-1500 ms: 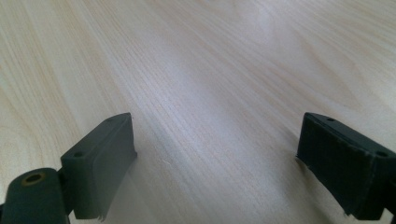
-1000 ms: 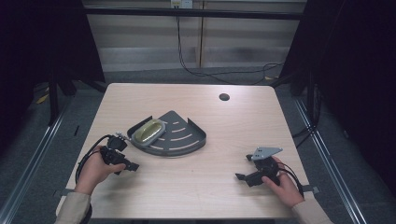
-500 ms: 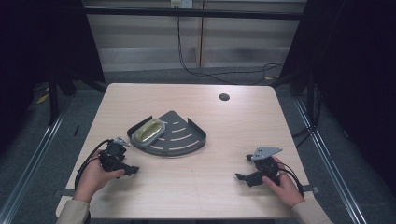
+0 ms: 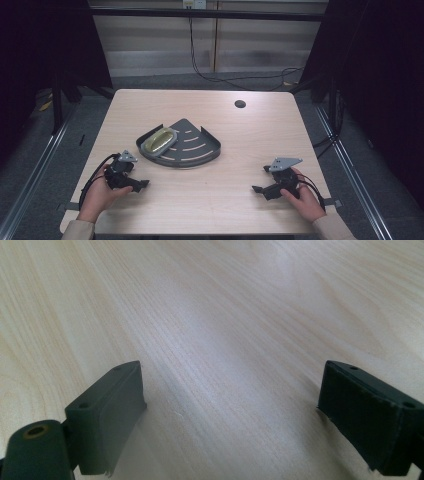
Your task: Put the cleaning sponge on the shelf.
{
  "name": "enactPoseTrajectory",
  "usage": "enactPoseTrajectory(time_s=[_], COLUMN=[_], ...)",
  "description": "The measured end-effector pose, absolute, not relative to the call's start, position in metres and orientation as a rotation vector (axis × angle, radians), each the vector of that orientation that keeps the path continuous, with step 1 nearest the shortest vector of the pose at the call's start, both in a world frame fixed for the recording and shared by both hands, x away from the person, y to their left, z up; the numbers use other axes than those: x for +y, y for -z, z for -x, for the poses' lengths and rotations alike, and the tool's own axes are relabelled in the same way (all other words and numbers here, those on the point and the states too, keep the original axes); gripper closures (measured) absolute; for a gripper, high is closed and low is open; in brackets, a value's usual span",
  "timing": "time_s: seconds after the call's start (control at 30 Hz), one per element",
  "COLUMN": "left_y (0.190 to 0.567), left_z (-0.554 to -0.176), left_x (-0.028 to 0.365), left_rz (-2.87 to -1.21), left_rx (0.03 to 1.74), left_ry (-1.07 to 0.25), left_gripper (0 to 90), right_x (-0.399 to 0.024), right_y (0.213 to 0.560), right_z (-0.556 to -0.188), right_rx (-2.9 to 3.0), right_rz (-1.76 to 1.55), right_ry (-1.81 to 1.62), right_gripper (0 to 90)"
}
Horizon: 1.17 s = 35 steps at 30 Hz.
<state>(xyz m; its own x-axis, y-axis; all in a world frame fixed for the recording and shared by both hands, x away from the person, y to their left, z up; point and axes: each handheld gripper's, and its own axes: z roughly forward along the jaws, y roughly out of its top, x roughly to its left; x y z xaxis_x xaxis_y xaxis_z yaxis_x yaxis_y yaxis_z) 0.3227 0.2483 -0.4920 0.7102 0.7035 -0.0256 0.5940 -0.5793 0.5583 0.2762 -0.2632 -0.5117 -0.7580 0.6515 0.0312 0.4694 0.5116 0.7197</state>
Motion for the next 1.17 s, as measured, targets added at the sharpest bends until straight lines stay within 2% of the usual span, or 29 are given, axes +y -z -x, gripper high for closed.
enactPoseTrajectory(time_s=[0.8, 1.17], left_y=[0.506, 0.508], left_z=[-0.314, -0.312], left_x=[0.254, 0.256], left_rz=[-2.271, -2.251], left_rx=[0.900, 0.890], left_ry=[-0.309, -0.322], left_gripper=[0.4, 0.1], right_x=[-0.263, -0.263], right_y=[0.512, 0.512], right_z=[-0.276, -0.276], right_rx=[2.512, 2.512], right_rz=[-0.950, -0.950], right_ry=[-1.085, -1.084], right_gripper=[10.6, 10.6])
